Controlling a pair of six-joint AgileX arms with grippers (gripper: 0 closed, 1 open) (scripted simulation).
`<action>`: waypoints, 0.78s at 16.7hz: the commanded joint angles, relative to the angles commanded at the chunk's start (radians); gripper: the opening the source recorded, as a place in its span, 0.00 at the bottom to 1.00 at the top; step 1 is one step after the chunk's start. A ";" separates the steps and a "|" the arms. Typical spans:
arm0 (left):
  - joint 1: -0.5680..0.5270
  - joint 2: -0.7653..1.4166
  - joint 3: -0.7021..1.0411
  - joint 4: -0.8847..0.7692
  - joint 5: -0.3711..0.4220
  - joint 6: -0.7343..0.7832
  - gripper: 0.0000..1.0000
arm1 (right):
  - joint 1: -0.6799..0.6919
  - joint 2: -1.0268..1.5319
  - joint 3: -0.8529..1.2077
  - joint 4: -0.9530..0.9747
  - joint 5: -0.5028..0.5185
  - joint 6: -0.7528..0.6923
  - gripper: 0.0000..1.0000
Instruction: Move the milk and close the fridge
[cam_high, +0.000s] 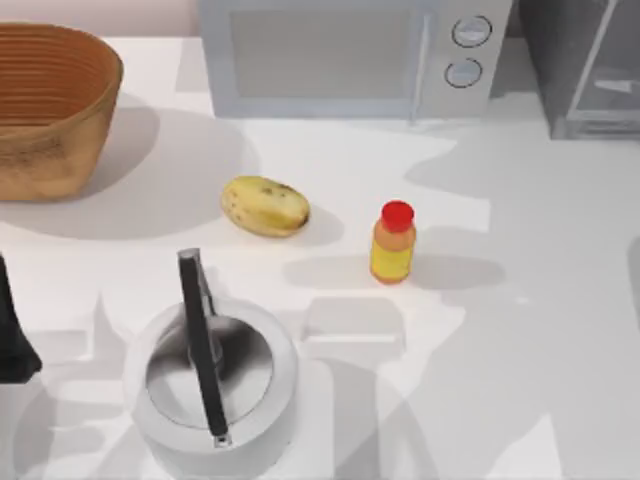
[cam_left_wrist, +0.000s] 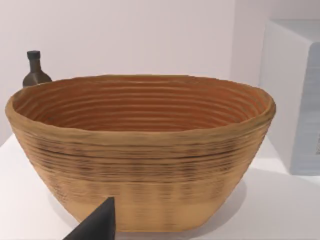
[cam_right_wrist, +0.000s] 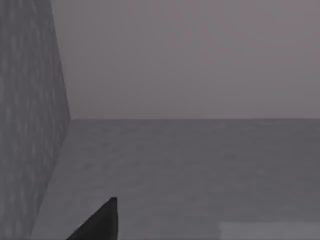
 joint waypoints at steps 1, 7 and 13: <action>0.000 0.000 0.000 0.000 0.000 0.000 1.00 | 0.007 -0.083 -0.048 -0.025 0.007 0.001 1.00; 0.000 0.000 0.000 0.000 0.000 0.000 1.00 | 0.064 -0.776 -0.405 -0.212 0.054 0.002 1.00; 0.000 0.000 0.000 0.000 0.000 0.000 1.00 | 0.128 -1.489 -0.798 -0.419 0.103 0.008 1.00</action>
